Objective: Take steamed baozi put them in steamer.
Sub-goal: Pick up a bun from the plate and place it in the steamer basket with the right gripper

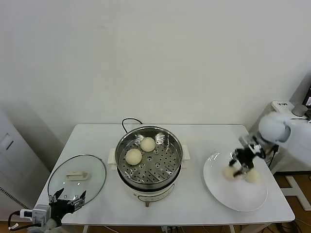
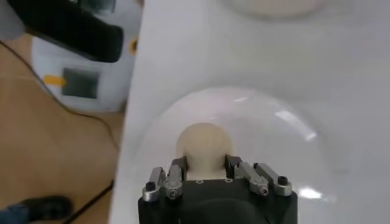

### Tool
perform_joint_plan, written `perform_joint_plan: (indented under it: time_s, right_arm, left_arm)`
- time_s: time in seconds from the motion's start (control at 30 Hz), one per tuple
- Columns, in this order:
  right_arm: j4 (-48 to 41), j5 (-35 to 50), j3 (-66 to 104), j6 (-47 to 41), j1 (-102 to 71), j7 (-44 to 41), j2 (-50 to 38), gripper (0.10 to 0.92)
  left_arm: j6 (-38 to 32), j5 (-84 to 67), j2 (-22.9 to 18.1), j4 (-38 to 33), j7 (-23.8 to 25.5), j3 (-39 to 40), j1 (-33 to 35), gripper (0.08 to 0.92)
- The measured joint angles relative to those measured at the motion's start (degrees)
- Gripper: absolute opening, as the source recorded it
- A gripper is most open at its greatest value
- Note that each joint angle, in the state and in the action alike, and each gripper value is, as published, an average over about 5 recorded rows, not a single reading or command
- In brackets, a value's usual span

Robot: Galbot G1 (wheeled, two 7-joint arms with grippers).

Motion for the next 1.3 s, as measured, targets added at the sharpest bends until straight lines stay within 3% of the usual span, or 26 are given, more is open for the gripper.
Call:
perform_joint_plan:
  time_s: [0.6,0.97,1.3]
  right_arm:
    - [-4.1,4.2,-0.7,20.1,9.9,2.4,20.9,0.424]
    - [-5.0,-1.4,-0.4,33.8,7.3,1.2,33.3,0.424]
    - [-1.6,-8.6,-0.6,41.7,4.1,-0.1,37.3,0.424]
  left_arm:
    - [0.1,0.0,0.8,0.4,-0.1,0.6,-0.5,0.823]
    - [-0.2,0.0,0.7,0.4,-0.1,0.3,0.1,0.823]
    - [-0.4,0.0,0.7,0.4,0.0,0.2,0.3,0.823]
